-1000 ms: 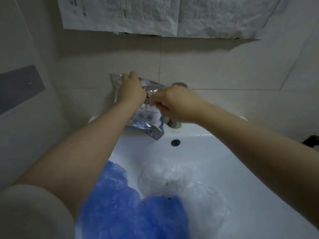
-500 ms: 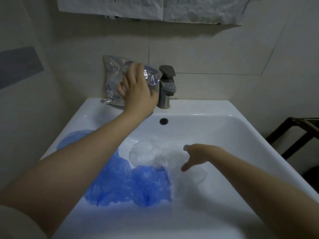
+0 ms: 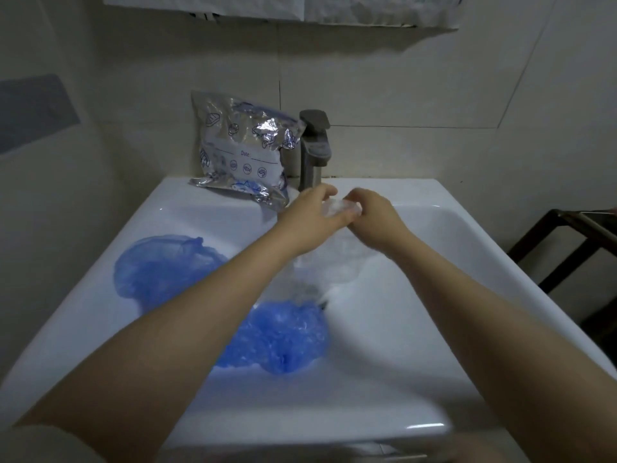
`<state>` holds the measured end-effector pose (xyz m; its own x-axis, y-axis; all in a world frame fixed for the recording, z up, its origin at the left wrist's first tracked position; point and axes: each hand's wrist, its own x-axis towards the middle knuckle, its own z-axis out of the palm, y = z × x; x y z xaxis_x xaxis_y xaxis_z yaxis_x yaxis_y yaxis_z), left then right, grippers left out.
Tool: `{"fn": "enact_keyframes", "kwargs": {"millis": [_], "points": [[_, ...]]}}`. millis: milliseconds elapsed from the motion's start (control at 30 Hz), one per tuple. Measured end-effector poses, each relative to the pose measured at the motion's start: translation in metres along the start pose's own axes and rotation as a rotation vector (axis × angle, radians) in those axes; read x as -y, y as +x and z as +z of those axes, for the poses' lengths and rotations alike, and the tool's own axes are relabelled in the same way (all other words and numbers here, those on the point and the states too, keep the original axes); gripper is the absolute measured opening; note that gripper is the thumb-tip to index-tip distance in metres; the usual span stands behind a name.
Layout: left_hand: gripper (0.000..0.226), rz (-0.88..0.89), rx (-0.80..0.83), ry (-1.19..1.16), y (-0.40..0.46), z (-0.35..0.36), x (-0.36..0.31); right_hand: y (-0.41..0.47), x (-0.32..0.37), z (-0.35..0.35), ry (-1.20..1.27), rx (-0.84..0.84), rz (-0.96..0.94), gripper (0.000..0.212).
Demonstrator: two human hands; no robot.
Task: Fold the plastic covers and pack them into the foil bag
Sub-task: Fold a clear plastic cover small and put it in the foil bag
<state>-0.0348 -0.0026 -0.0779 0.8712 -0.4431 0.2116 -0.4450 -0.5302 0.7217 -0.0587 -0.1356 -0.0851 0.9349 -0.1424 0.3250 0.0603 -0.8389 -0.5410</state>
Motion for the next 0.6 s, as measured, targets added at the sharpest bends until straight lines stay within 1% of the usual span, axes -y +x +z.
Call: {"fn": "enact_keyframes", "kwargs": {"millis": [33, 67, 133, 167, 200, 233, 267, 333, 400, 467, 533, 600], "points": [[0.062, -0.034, -0.009, -0.065, -0.001, 0.002, 0.0, -0.001, 0.002, -0.002, 0.097, -0.007, 0.013, 0.007], [0.068, -0.059, -0.036, -0.142, -0.003, 0.003, 0.001, -0.003, 0.004, -0.002, 0.189, -0.016, 0.019, 0.006], [0.073, -0.101, -0.06, -0.263, -0.008, 0.004, 0.005, -0.009, 0.0, 0.002, 0.396, -0.053, 0.042, 0.024], [0.073, -0.131, -0.043, -0.302, -0.011, 0.006, 0.01, -0.012, -0.003, 0.005, 0.507, -0.07, 0.073, 0.028], [0.069, -0.157, -0.021, -0.33, -0.013, 0.008, 0.017, -0.015, -0.008, 0.008, 0.591, -0.088, 0.109, 0.03], [0.059, -0.177, 0.013, -0.35, -0.016, 0.01, 0.024, -0.018, -0.011, 0.009, 0.657, -0.108, 0.14, 0.03], [0.043, -0.183, 0.044, -0.358, -0.019, 0.011, 0.03, -0.019, -0.012, 0.009, 0.704, -0.124, 0.164, 0.03], [0.009, -0.224, 0.03, -0.384, -0.018, 0.01, 0.038, -0.02, -0.014, 0.004, 0.754, -0.139, 0.182, 0.027], [0.018, -0.291, -0.031, -0.5, -0.016, 0.003, 0.041, -0.022, -0.018, -0.002, 0.763, -0.107, 0.174, 0.023], [0.022, -0.343, -0.033, -0.666, -0.015, -0.005, 0.039, -0.025, -0.023, -0.007, 0.767, -0.039, 0.159, 0.019], [0.023, -0.355, 0.026, -0.758, -0.015, -0.007, 0.039, -0.027, -0.026, -0.007, 0.769, -0.008, 0.169, 0.016], [0.027, -0.363, 0.111, -0.801, -0.016, -0.005, 0.037, -0.027, -0.027, -0.001, 0.734, -0.011, 0.232, 0.015]]}}
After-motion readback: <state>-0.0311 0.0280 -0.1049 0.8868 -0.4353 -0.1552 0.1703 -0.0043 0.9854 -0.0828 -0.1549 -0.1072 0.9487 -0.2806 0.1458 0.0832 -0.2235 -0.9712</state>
